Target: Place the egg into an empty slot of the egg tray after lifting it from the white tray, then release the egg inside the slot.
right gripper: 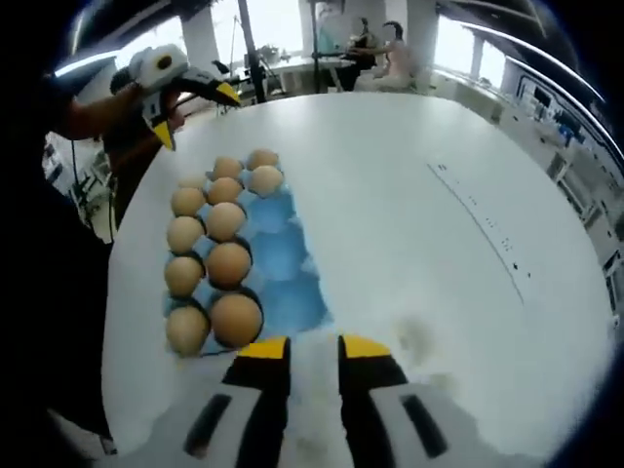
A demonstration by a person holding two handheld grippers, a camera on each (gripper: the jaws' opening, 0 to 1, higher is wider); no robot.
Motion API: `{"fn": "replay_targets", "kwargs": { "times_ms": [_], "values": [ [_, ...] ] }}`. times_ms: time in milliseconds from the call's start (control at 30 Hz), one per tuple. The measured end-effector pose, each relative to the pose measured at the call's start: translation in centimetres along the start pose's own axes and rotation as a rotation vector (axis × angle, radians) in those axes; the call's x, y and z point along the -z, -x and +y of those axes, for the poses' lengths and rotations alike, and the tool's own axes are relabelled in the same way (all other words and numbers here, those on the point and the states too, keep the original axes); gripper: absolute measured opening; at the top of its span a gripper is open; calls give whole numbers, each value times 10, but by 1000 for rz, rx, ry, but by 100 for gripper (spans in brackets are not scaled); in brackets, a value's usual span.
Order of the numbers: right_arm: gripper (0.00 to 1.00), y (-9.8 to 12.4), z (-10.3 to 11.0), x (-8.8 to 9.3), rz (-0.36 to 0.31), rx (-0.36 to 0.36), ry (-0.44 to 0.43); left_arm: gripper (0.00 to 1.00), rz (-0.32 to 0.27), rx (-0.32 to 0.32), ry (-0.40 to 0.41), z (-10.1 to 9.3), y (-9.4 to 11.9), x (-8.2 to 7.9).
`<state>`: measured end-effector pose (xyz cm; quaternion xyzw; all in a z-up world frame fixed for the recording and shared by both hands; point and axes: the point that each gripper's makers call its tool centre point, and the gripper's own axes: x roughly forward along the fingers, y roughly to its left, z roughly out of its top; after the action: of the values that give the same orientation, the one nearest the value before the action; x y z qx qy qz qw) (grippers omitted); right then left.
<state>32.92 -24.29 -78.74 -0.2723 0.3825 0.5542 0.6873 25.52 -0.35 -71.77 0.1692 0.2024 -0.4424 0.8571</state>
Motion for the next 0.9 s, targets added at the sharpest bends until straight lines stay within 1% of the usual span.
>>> {"fn": "replay_targets", "kwargs": {
  "times_ms": [100, 267, 333, 367, 433, 533, 600, 633, 700, 767, 900],
  "values": [
    [20, 8, -3, 15, 21, 10, -13, 64, -2, -5, 1, 1, 0, 0],
    [22, 26, -12, 35, 48, 50, 6, 64, 3, -4, 6, 1, 0, 1],
    [22, 35, -19, 45, 66, 78, -4, 64, 3, -3, 6, 1, 0, 1],
    [23, 41, -25, 51, 81, 105, -3, 64, 4, -2, 6, 1, 0, 1],
    [24, 50, -32, 59, 98, 137, 12, 64, 6, 0, 6, 0, -1, 1],
    [25, 58, -37, 67, 114, 155, 11, 64, 3, 2, 9, 0, -2, 0],
    [25, 66, -44, 79, 175, 187, 51, 63, 4, 2, 6, 0, -3, 0],
    [26, 67, -45, 82, 187, 185, 68, 63, 4, 2, 6, 0, -3, 0],
    [27, 66, -44, 87, 201, 172, 48, 63, 2, 1, 7, 0, -3, -1],
    [28, 65, -44, 92, 232, 161, 80, 63, 4, -1, 4, 1, -3, -1],
    [29, 60, -43, 91, 253, 147, 102, 63, 10, -3, 5, 1, -2, 1]
  ]
}}
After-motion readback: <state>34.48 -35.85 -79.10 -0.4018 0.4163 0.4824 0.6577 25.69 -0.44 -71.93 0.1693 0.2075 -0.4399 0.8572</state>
